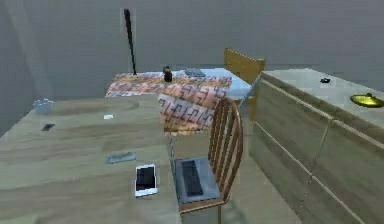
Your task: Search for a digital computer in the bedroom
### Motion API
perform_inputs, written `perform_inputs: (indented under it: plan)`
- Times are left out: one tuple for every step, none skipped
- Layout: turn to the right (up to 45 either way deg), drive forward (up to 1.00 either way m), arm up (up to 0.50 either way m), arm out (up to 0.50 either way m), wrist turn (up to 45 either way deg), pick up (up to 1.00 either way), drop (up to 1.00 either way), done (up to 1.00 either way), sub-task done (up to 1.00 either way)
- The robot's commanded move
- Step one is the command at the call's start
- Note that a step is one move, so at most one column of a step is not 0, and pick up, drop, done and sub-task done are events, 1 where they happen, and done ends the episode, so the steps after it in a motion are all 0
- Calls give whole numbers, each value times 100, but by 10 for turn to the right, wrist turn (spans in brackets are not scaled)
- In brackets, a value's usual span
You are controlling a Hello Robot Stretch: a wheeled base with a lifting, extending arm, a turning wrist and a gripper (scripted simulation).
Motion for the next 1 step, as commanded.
perform_inputs:
  plan:
    - [0, 0, 0, 0, 0, 0, 0, 100, 0]
